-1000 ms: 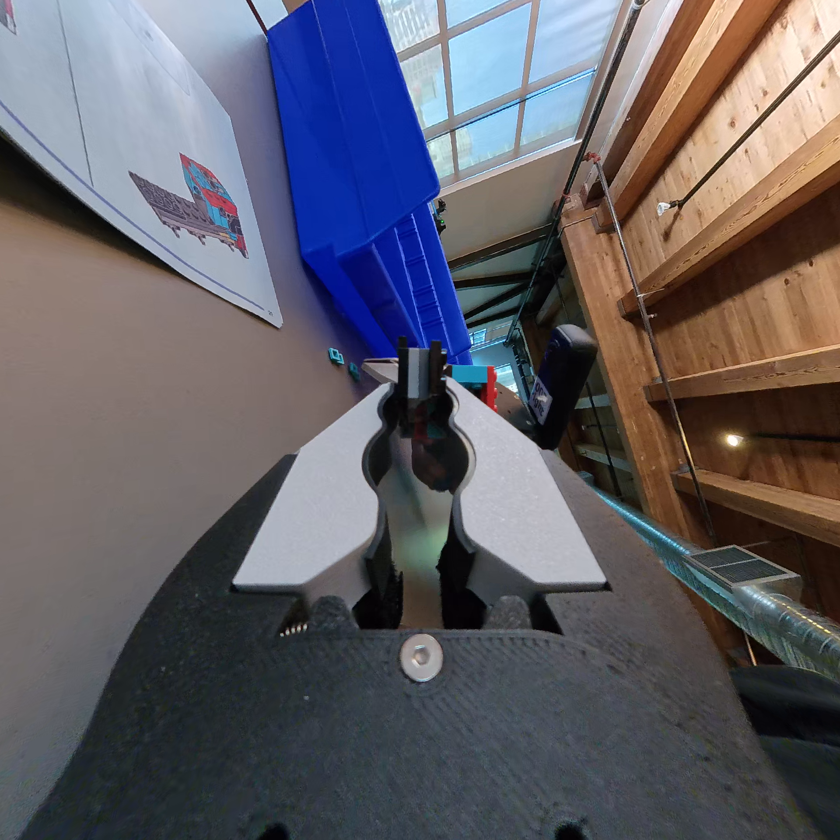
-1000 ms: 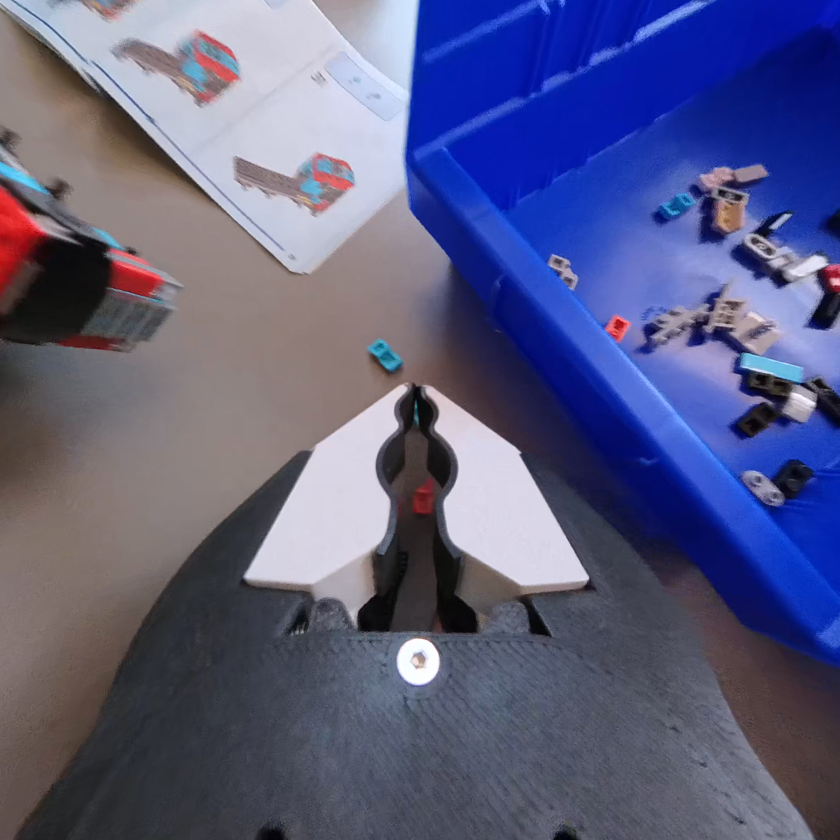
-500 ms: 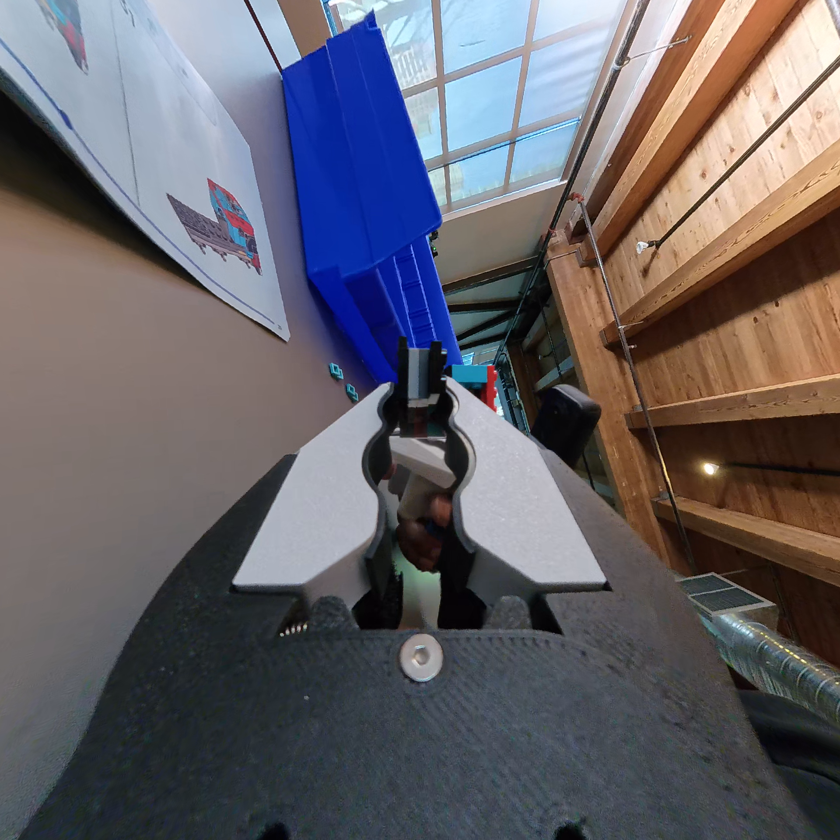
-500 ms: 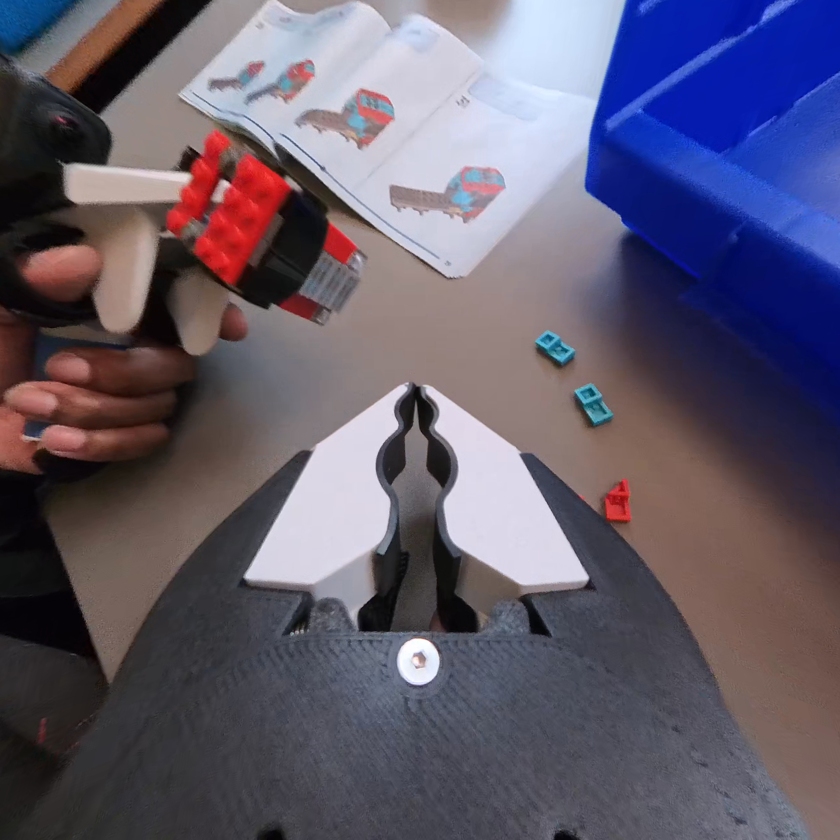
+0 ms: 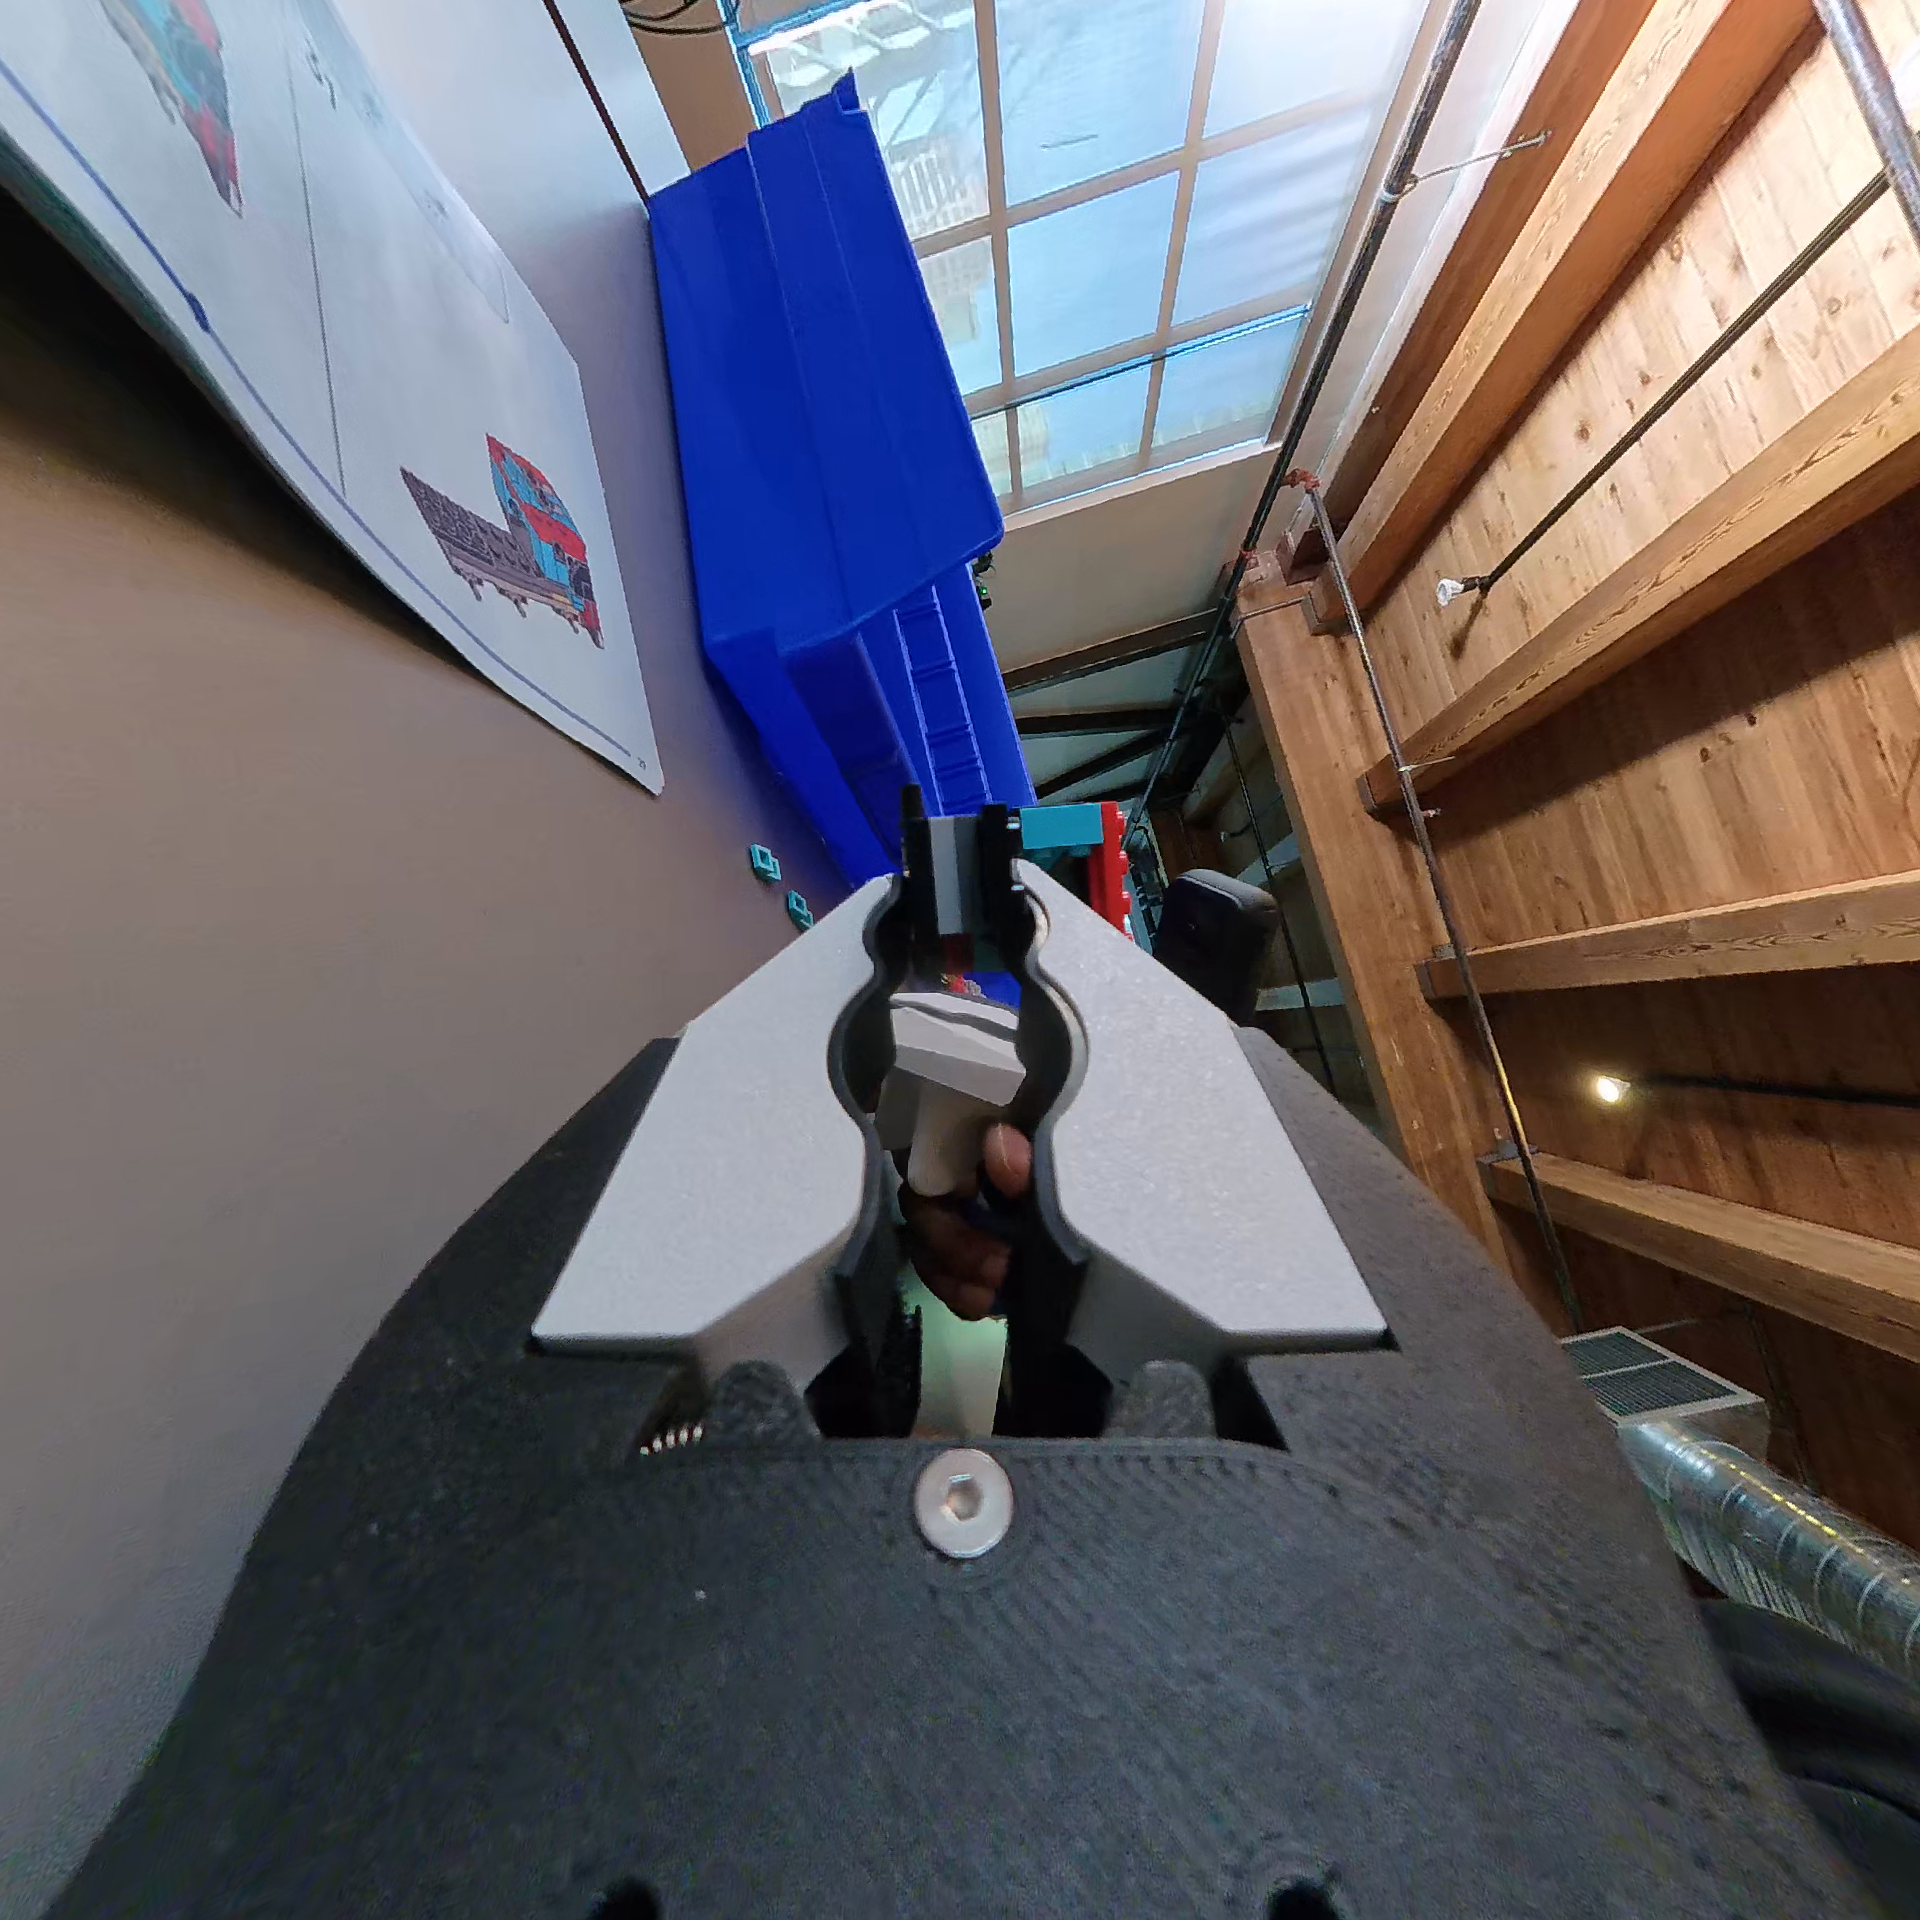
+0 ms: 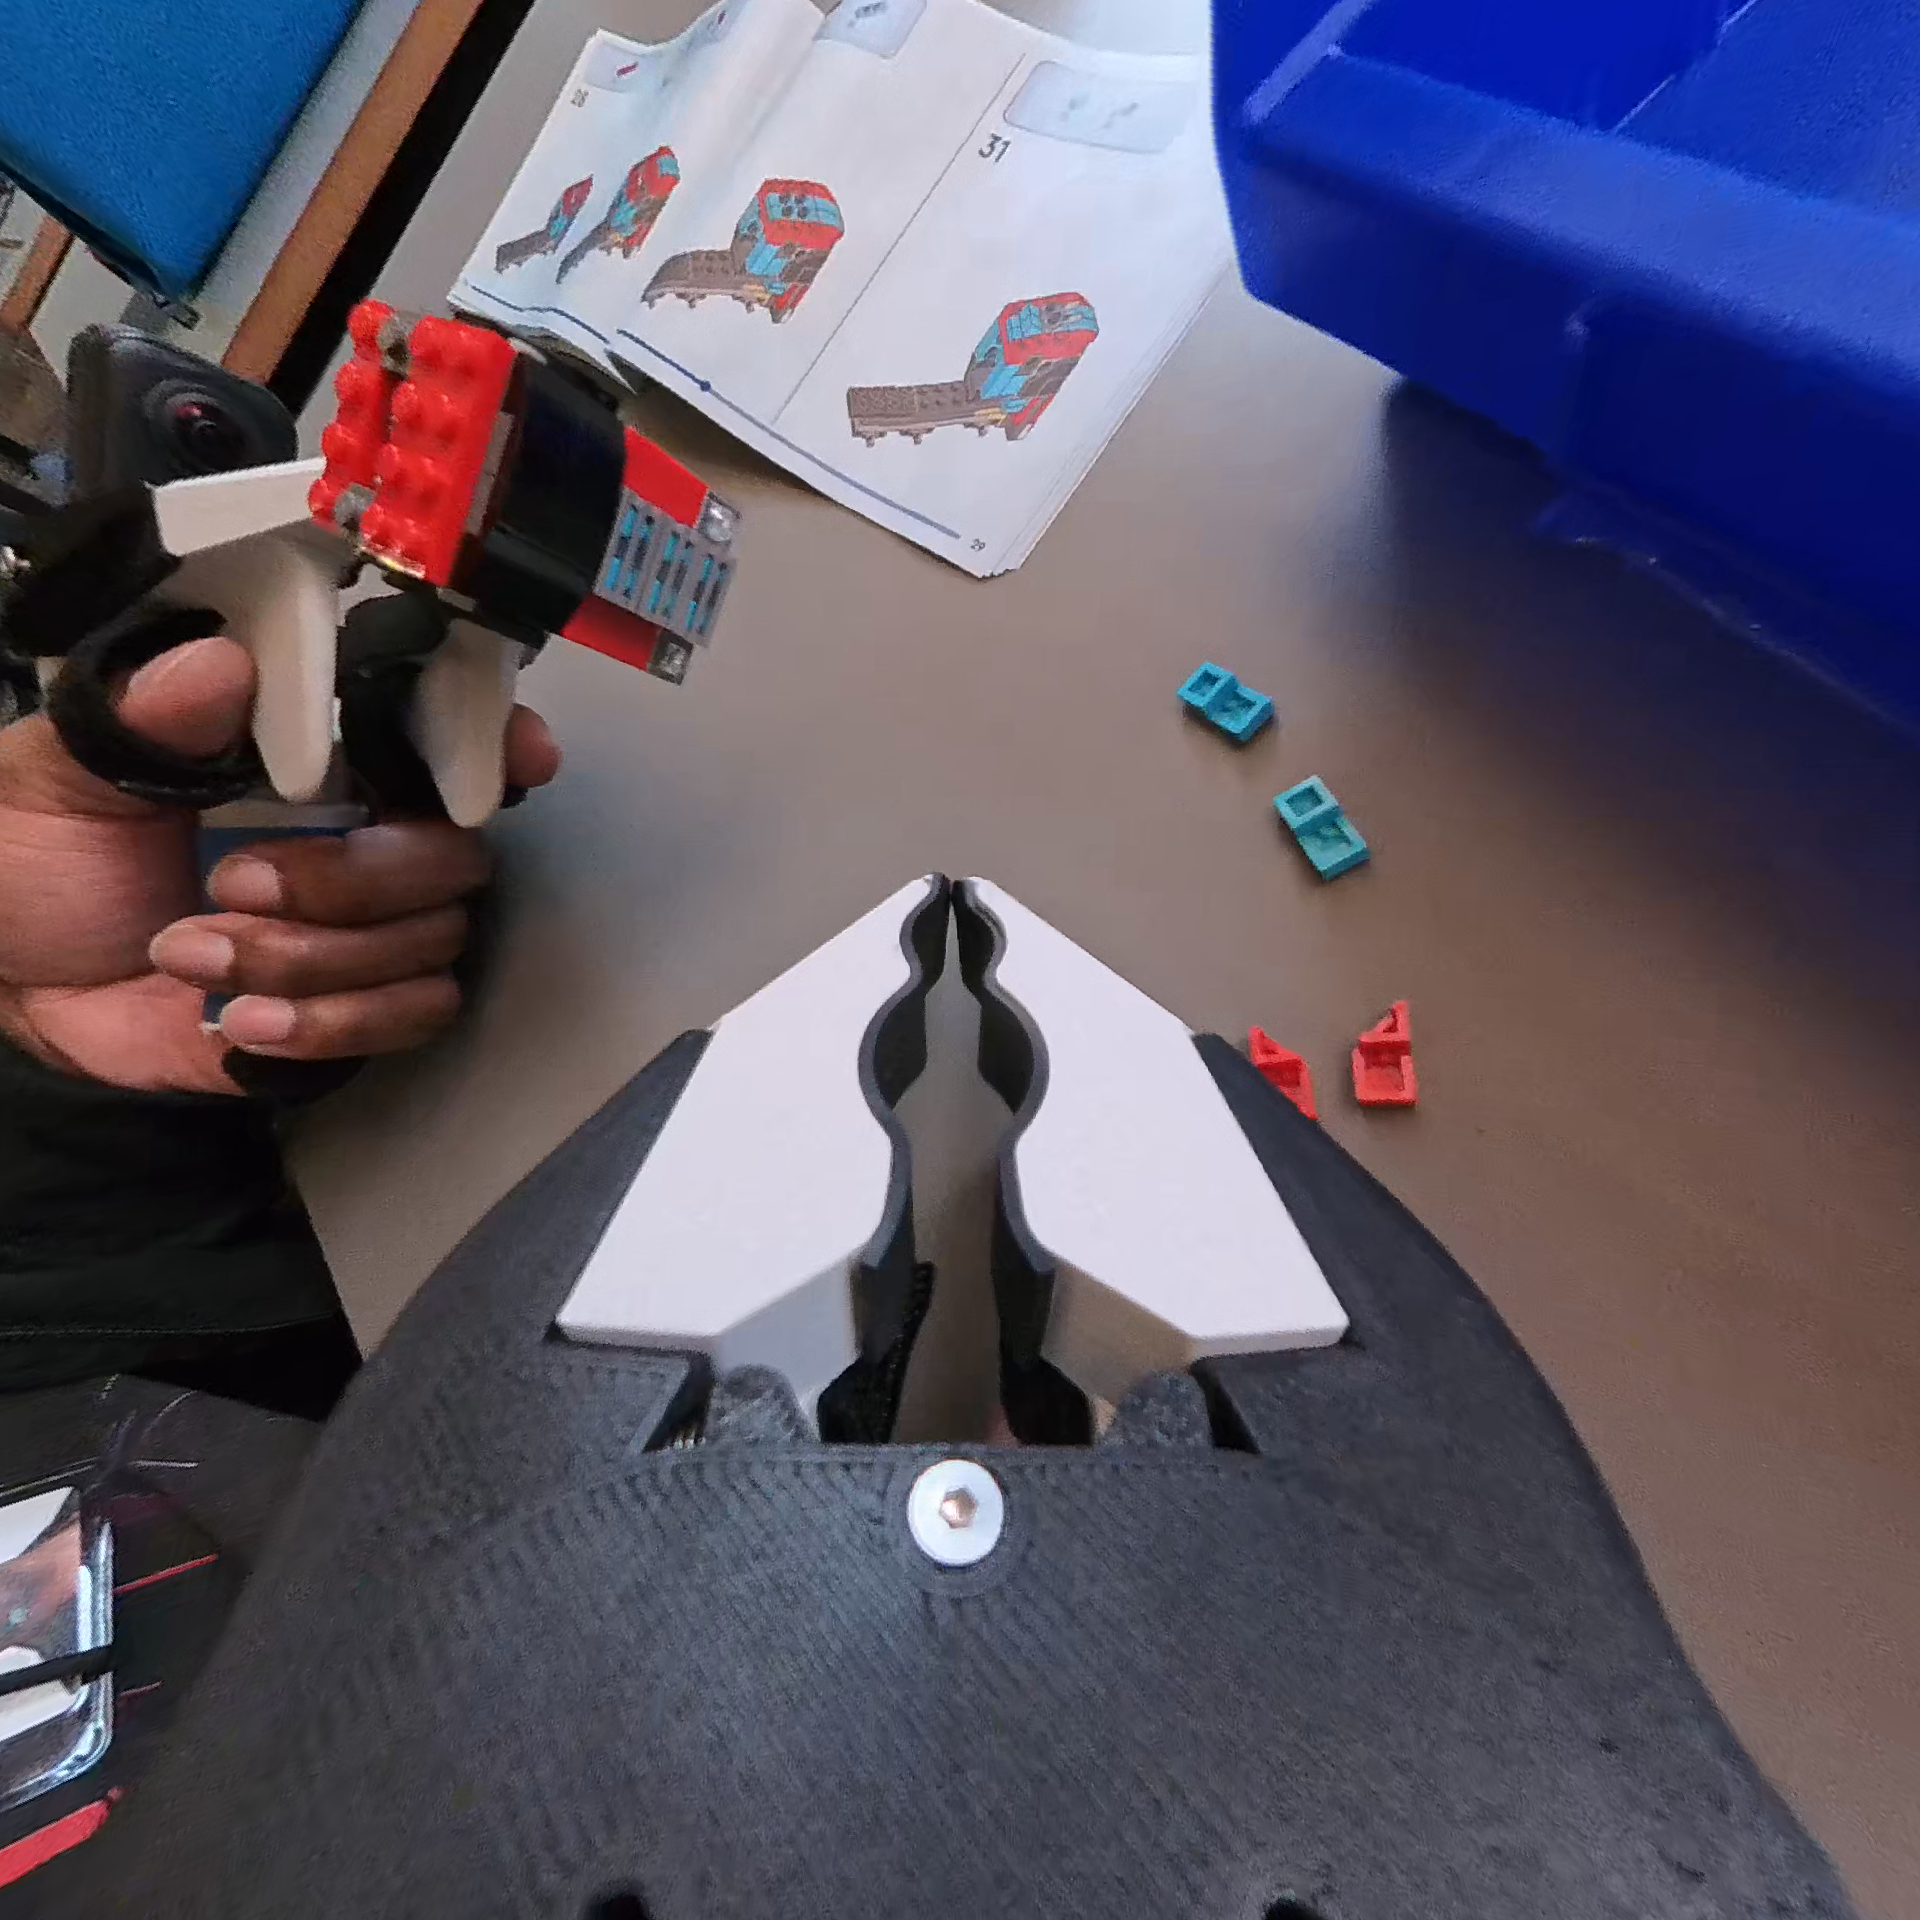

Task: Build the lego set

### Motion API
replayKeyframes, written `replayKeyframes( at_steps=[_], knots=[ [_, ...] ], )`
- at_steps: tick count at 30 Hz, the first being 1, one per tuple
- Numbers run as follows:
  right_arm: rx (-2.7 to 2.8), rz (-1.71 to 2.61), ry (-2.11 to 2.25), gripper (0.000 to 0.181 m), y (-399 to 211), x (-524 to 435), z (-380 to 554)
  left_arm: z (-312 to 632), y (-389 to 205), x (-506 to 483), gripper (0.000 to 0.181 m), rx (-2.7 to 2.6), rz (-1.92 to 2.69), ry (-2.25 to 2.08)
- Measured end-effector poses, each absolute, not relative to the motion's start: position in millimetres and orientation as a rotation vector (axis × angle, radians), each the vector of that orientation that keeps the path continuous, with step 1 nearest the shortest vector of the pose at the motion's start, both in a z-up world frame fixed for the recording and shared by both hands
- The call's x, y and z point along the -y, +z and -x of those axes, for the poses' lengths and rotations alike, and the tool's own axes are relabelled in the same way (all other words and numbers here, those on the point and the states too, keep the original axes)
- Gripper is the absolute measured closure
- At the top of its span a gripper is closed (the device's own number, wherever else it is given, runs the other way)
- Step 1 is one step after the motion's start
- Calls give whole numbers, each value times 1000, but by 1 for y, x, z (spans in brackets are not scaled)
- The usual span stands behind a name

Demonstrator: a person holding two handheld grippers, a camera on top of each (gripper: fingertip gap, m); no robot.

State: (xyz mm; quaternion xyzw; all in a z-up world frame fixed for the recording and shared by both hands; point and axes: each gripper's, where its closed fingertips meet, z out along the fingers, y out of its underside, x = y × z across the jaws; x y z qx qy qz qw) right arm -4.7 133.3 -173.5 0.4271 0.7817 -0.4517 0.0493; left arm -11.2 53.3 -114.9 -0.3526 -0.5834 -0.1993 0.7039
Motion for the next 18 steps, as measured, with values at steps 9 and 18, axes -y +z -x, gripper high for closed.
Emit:
replayKeyframes(
  at_steps=[9, 18],
  knots=[
    [-2362, -1219, -1492, 169, -160, -138, 2, 11, -115, -54, 165, 1295, 786, -444],
    [-2664, -1328, -1554, 161, -152, -204, 35, 11, -115, -55, 165, 1293, 796, -441]
  ],
)
